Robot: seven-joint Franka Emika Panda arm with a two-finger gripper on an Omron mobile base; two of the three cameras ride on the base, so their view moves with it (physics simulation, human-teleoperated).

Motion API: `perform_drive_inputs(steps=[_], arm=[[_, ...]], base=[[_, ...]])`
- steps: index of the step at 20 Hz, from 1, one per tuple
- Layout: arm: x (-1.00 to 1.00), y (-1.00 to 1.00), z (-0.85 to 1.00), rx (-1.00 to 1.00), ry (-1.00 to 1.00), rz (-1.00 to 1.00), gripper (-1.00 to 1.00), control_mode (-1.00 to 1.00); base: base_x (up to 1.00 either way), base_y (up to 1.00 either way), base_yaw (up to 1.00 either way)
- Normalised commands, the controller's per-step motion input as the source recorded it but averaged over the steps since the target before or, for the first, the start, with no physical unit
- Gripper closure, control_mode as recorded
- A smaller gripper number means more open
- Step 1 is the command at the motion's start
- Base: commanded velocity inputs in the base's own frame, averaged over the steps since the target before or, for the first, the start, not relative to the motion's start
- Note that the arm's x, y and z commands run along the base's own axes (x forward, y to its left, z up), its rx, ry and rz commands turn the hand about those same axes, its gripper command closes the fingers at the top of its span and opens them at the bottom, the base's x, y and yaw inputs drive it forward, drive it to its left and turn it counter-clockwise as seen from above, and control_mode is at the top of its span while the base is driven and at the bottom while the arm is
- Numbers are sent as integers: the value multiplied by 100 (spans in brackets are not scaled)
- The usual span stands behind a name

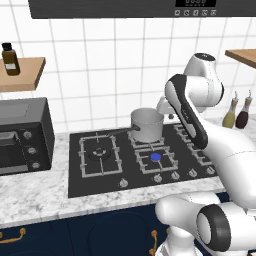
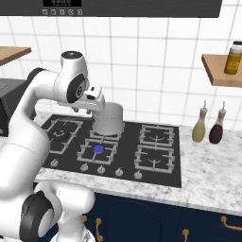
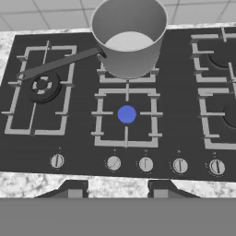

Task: Turn off the front center burner of the stove.

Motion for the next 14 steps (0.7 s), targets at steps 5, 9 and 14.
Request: perform_drive_inputs(steps=[5,9,14], arm=[[0,0,1,0,0,0,-100,-100],[0,0,0,0,0,0,-100,-100],[-11,0,-5,0,0,0,-100,-100]], base=[[0,0,0],[0,0,0],[0,0,0]])
